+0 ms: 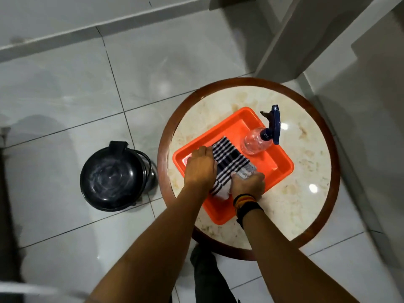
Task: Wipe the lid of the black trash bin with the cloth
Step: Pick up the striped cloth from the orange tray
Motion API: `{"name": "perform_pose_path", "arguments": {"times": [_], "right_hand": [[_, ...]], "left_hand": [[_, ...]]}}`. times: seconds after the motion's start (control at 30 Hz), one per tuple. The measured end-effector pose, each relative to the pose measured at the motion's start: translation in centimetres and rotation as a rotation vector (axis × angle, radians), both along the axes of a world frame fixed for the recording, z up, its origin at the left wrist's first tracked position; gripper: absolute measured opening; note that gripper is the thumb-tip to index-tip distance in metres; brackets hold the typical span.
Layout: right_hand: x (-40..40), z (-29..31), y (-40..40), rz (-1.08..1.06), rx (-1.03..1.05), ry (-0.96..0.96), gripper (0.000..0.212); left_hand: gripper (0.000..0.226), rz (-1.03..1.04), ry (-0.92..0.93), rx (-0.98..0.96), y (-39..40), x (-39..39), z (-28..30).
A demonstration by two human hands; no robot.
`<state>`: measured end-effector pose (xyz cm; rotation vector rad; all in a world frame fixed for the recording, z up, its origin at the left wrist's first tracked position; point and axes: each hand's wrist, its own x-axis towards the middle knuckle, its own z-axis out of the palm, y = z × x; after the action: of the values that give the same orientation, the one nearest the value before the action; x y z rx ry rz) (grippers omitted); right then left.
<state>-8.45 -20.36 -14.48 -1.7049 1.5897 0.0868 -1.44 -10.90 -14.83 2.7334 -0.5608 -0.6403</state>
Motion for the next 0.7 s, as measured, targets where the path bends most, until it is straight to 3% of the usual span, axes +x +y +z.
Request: {"name": "perform_pose_path", "arguments": {"times": [0.13,0.37,0.53,0.7], "right_hand": [[0.8,-1.0,0.6,-0.039,-0.018,0.049,0.07],[0.4,-1.6,0.5,-0.053,-0.001,-0.066,0.046],[1.0,1.5,2.6,-0.069,-0.013,-0.24,0.039],[2.9,4.5,8.0,0.048,-0.066,-0.489,0.027]], "left_hand": [[0.039,0.012,-0.106,0.051,-0.6,0.1,-1.0],[0.015,0.05,-0.086,-0.074,-0.4,1.0,-0.3],[0.008,0.333,0.08,-0.421,3.2,1.0,1.5],[0.018,0.608,0.098,-0.721,10.7,1.8,4.3]]}}
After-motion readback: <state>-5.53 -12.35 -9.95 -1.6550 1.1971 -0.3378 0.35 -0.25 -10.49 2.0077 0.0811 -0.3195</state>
